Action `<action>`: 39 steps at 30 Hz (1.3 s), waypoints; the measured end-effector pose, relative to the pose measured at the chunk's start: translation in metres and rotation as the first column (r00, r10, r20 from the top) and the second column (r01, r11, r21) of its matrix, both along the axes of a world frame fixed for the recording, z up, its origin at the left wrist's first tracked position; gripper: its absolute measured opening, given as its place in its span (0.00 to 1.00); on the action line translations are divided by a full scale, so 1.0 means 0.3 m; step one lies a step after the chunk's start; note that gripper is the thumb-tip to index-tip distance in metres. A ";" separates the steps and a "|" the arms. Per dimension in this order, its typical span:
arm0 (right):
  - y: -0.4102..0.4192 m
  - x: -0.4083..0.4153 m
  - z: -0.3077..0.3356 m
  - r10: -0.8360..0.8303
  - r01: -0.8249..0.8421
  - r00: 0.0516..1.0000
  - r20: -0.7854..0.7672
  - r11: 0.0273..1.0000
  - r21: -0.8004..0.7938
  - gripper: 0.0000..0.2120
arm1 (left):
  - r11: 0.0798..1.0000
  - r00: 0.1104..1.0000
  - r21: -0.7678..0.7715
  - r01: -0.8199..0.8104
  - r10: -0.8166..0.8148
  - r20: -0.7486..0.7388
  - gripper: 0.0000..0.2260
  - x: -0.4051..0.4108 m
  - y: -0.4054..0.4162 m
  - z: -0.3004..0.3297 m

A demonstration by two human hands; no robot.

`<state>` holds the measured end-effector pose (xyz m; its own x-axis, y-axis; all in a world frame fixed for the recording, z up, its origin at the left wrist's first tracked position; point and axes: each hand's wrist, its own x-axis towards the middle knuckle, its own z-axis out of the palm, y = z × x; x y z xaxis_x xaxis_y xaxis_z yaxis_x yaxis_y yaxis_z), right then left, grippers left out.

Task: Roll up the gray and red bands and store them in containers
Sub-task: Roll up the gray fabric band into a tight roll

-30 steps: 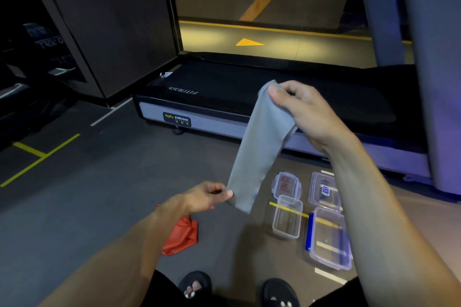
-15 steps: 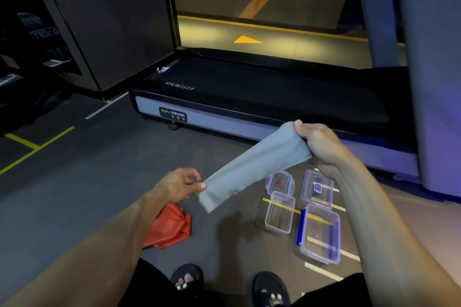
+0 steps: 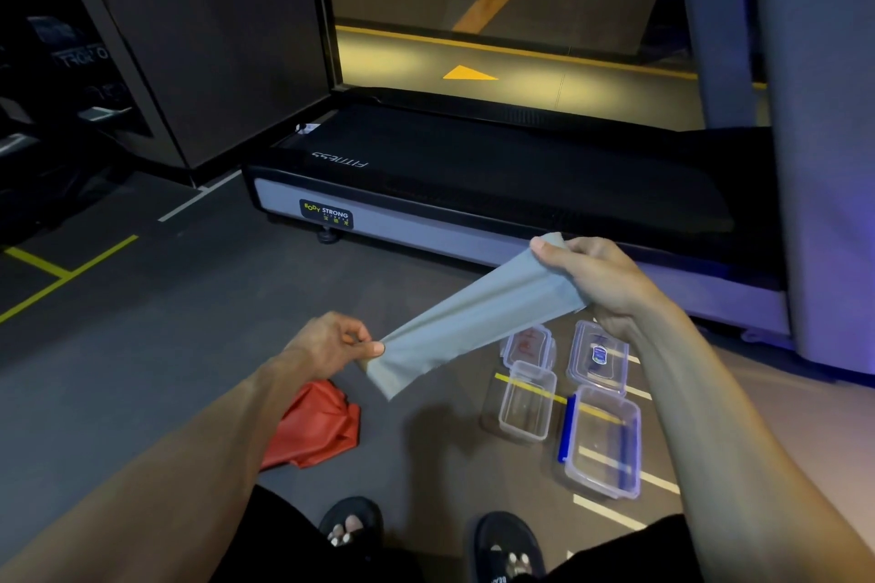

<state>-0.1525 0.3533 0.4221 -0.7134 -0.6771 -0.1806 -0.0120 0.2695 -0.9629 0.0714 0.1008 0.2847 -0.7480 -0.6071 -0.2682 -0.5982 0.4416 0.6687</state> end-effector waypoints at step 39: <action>-0.033 0.034 -0.051 0.080 -0.080 0.996 0.048 0.997 -0.002 0.19 | 0.999 0.999 -0.029 -0.034 0.033 -0.007 0.12 0.011 -0.010 0.016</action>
